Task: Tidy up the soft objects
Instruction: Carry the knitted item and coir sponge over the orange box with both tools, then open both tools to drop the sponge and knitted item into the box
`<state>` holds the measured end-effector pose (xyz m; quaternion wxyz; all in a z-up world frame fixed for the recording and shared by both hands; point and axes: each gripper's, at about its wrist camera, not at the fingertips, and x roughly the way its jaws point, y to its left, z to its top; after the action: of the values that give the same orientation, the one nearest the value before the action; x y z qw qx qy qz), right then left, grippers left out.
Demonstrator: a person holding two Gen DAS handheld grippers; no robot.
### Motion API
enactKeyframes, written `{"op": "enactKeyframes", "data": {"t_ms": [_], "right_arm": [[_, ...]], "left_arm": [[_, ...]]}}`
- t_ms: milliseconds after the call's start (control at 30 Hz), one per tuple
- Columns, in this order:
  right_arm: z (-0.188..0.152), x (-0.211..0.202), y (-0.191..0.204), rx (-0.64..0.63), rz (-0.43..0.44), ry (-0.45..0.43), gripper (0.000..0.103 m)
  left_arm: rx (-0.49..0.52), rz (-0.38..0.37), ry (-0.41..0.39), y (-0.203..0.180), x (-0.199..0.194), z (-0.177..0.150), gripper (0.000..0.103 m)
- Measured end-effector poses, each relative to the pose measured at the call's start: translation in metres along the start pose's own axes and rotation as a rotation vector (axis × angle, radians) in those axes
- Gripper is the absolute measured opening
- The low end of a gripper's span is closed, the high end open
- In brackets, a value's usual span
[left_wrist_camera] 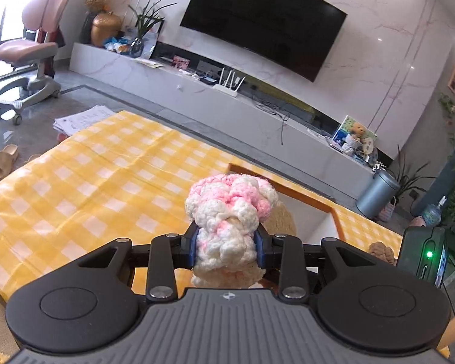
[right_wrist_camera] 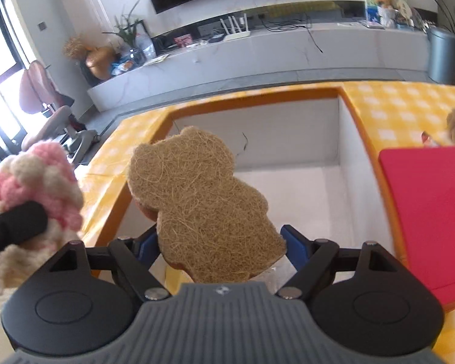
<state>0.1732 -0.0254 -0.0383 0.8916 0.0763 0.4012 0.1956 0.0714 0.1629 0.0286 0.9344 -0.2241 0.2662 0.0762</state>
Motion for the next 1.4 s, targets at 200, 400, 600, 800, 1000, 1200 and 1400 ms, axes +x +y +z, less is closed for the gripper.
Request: {"op": "enactKeyframes", "data": {"t_ms": [200,400,600,800,1000,1200,1400], "right_arm": [[0.002,0.008,-0.001,0.063,-0.044,0.020,0.083],[0.002,-0.001,0.001,-0.002,-0.054,0.004,0.097],[0.006,-0.042,-0.006,-0.139,-0.039,-0.123,0.100],[0.015,-0.086,-0.036,-0.223,-0.048,-0.179,0.100],[0.005,-0.108,-0.079,-0.242,-0.131,-0.220,0.101],[0.009,-0.097,-0.110,-0.126,-0.172,-0.172,0.101],[0.006,-0.105,-0.125,-0.044,-0.136,-0.171,0.101]], "left_arm": [[-0.025,-0.007,0.030,0.000,0.007,-0.004,0.039],[0.012,-0.003,0.034,-0.007,0.009,-0.009,0.039],[0.026,-0.030,0.017,-0.016,0.003,-0.013,0.039],[0.035,-0.086,0.011,-0.029,0.007,-0.019,0.039],[0.043,-0.108,0.024,-0.043,0.024,-0.024,0.040],[0.076,-0.111,0.070,-0.069,0.053,-0.029,0.040],[0.129,-0.055,0.170,-0.098,0.090,-0.030,0.040]]}}
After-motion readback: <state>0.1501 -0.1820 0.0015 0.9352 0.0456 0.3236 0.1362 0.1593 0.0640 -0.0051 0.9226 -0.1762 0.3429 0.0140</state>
